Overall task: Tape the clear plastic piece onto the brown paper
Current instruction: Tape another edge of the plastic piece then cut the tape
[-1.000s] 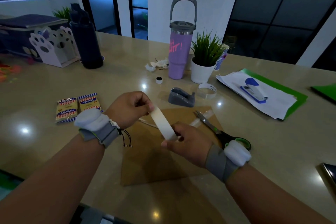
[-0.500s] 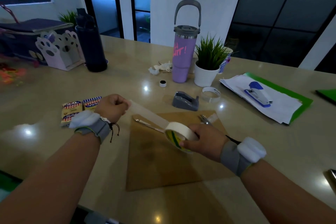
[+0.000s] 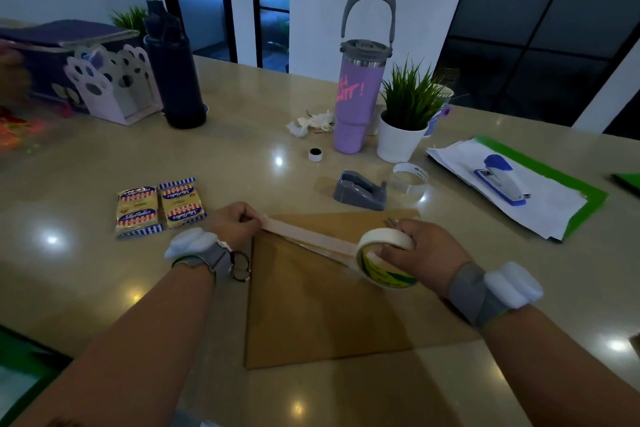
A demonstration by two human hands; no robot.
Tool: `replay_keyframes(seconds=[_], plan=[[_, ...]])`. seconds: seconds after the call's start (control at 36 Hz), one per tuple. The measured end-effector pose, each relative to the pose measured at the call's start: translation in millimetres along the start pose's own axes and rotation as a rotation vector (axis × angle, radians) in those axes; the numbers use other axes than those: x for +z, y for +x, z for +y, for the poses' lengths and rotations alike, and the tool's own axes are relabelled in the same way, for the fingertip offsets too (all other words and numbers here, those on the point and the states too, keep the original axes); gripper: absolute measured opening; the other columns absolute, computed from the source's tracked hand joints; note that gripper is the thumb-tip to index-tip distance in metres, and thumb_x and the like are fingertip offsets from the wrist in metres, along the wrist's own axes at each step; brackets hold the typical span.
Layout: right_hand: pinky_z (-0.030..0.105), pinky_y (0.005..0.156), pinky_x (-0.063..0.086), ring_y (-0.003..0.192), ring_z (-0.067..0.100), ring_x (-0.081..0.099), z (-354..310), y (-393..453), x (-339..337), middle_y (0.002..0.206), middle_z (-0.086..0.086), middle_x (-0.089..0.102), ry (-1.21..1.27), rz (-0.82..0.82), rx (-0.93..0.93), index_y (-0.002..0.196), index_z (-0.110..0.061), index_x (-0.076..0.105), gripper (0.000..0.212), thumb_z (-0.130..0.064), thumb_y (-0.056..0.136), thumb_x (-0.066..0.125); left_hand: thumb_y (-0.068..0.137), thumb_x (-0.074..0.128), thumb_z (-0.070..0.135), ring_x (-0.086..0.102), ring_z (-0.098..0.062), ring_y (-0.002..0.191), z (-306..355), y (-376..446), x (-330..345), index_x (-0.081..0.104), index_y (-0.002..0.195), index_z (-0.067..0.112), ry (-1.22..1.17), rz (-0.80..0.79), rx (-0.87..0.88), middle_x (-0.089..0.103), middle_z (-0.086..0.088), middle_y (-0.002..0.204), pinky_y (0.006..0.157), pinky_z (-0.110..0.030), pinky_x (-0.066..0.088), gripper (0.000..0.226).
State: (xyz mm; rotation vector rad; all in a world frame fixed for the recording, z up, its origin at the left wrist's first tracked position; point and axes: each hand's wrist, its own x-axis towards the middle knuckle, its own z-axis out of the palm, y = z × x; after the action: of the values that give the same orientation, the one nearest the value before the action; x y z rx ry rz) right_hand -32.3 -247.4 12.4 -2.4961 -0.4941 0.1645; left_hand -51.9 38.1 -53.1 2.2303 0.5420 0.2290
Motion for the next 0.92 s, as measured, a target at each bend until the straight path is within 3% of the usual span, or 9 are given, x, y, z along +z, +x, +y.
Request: replay_keyframes(seconds=[0.11, 0.17, 0.22, 0.28, 0.33, 0.47, 0.61, 0.75, 0.92], plan=[[0.035, 0.08, 0.044, 0.092, 0.028, 0.055, -5.5, 0.8, 3.1, 0.093, 0.009, 0.053, -0.049, 0.014, -0.006, 0.086, -0.01, 0.054, 0.032, -0.04, 0.08, 0.064, 0.082, 0.06, 0.009, 0.051, -0.023, 0.075, -2.1, 0.8, 3.9, 0.065, 0.083, 0.005, 0.011, 0.048, 0.002, 0.059, -0.013, 0.078, 0.053, -0.021, 0.033, 0.007], [0.036, 0.082, 0.044, 0.093, 0.029, 0.054, -4.6, -0.9, 3.2, 0.094, 0.008, 0.05, -0.054, 0.007, -0.015, 0.084, -0.013, 0.05, 0.029, -0.038, 0.081, 0.063, 0.082, 0.061, 0.011, 0.051, -0.022, 0.075, -2.3, 0.0, 6.2, 0.066, 0.084, 0.003, 0.003, 0.073, 0.007, 0.059, -0.011, 0.078, 0.052, -0.018, 0.032, 0.009], [0.036, 0.082, 0.047, 0.092, 0.029, 0.056, 0.6, -1.5, 3.0, 0.099, 0.012, 0.057, -0.056, -0.024, -0.012, 0.093, -0.007, 0.058, 0.034, -0.038, 0.081, 0.063, 0.083, 0.062, 0.015, 0.051, -0.022, 0.076, -1.5, -0.3, 6.8, 0.066, 0.082, 0.006, 0.01, 0.067, 0.002, 0.058, -0.009, 0.078, 0.051, -0.019, 0.032, 0.01], [0.04, 0.082, 0.052, 0.09, 0.028, 0.06, 7.4, -2.6, 1.2, 0.1, 0.014, 0.064, 0.01, -0.039, 0.017, 0.104, -0.008, 0.062, 0.039, -0.039, 0.081, 0.064, 0.084, 0.062, 0.017, 0.054, -0.028, 0.079, -0.4, 1.4, 7.1, 0.062, 0.077, 0.012, 0.013, 0.041, -0.012, 0.061, -0.014, 0.081, 0.054, -0.024, 0.034, 0.008], [0.038, 0.078, 0.052, 0.086, 0.026, 0.061, 10.5, -4.6, -0.8, 0.095, 0.012, 0.064, 0.063, -0.025, 0.021, 0.101, -0.011, 0.063, 0.034, -0.039, 0.081, 0.063, 0.085, 0.061, 0.017, 0.057, -0.034, 0.086, 0.6, 1.9, 7.1, 0.062, 0.08, 0.012, 0.021, 0.027, -0.022, 0.063, -0.018, 0.088, 0.064, -0.026, 0.036, 0.008], [0.03, 0.065, 0.042, 0.074, 0.02, 0.053, 11.3, -3.3, 5.7, 0.08, -0.002, 0.052, 0.085, -0.003, -0.038, 0.089, -0.02, 0.046, 0.02, -0.037, 0.087, 0.055, 0.085, 0.06, 0.018, 0.049, -0.023, 0.079, 3.1, -0.6, 7.5, 0.066, 0.091, 0.005, 0.049, 0.051, -0.027, 0.056, -0.008, 0.083, 0.064, -0.027, 0.035, 0.016], [0.03, 0.075, 0.04, 0.085, 0.022, 0.052, 6.0, -2.4, 9.6, 0.095, 0.006, 0.055, 0.123, 0.026, -0.069, 0.106, -0.013, 0.052, 0.022, -0.029, 0.093, 0.046, 0.085, 0.058, 0.015, 0.05, -0.021, 0.08, 1.8, 2.2, 2.6, 0.065, 0.095, 0.005, 0.071, 0.03, -0.034, 0.056, -0.007, 0.084, 0.06, -0.024, 0.033, 0.016], [0.028, 0.075, 0.036, 0.087, 0.025, 0.051, 2.5, -0.7, 12.7, 0.098, 0.007, 0.052, 0.033, -0.029, -0.131, 0.098, -0.017, 0.054, 0.015, -0.029, 0.091, 0.049, 0.086, 0.057, 0.016, 0.05, -0.021, 0.081, 0.9, 2.3, 2.0, 0.065, 0.095, 0.006, 0.079, -0.027, -0.02, 0.057, -0.007, 0.086, 0.069, -0.023, 0.034, 0.016], [0.025, 0.078, 0.034, 0.096, 0.024, 0.05, -2.2, 0.4, 9.7, 0.103, 0.004, 0.051, -0.069, -0.005, -0.176, 0.115, -0.015, 0.056, 0.029, -0.031, 0.092, 0.048, 0.086, 0.056, 0.016, 0.05, -0.021, 0.082, 1.3, 1.3, 3.1, 0.065, 0.093, 0.01, 0.092, -0.029, -0.01, 0.056, -0.007, 0.086, 0.063, -0.023, 0.034, 0.012]])
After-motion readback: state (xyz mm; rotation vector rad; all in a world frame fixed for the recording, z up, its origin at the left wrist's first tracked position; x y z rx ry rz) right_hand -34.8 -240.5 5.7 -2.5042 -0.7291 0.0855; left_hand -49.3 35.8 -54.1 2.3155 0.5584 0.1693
